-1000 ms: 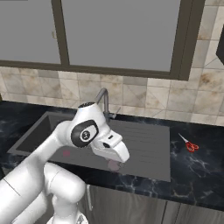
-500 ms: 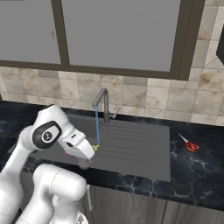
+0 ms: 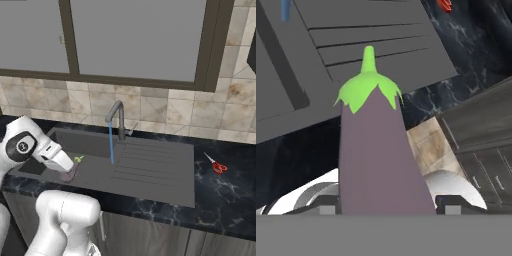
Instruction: Turn on the sink faucet. Then move the eggplant from the counter to the sink. Turn off the sink. Move the vegetable from the sink to the pot next to the stove. Finally move the pot to the front right burner.
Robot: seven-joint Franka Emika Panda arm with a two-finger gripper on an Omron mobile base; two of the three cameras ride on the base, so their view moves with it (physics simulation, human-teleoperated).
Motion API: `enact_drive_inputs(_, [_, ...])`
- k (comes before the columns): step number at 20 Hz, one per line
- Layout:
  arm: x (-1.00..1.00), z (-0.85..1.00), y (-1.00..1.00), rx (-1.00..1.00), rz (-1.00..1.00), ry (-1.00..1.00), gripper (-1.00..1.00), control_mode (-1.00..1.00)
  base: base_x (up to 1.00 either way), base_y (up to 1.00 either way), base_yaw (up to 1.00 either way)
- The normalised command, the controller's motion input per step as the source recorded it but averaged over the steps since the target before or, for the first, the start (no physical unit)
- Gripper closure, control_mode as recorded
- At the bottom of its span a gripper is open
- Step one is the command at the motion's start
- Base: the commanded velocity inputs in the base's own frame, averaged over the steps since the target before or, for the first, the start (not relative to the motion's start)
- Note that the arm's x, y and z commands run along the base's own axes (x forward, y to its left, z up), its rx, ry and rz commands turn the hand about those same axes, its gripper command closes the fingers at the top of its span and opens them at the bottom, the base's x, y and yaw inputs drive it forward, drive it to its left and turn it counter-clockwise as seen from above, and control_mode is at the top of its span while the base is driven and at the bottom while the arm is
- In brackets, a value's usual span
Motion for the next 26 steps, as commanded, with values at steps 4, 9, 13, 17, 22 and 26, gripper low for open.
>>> enact_drive_inputs(4, [0.52,0.06,0.91,-0.01,0.0,0.0,1.0,-1.0,0.0,0.0,0.0])
enact_drive_inputs(9, [0.74,0.02,0.68,0.0,0.0,0.01,1.0,-1.0,0.0,0.0,0.0])
enact_drive_inputs(13, [0.72,0.0,0.52,0.0,0.0,0.03,1.0,-1.0,0.0,0.0,0.0])
enact_drive_inputs(17, [0.49,-0.03,0.14,0.01,0.0,0.01,1.0,-1.0,0.0,0.0,0.0])
enact_drive_inputs(22, [0.57,-0.19,0.0,0.04,0.0,0.0,1.0,-1.0,0.0,0.0,0.0])
enact_drive_inputs(26, [0.58,-0.24,0.0,0.06,0.02,0.0,1.0,-1.0,0.0,0.0,0.0])
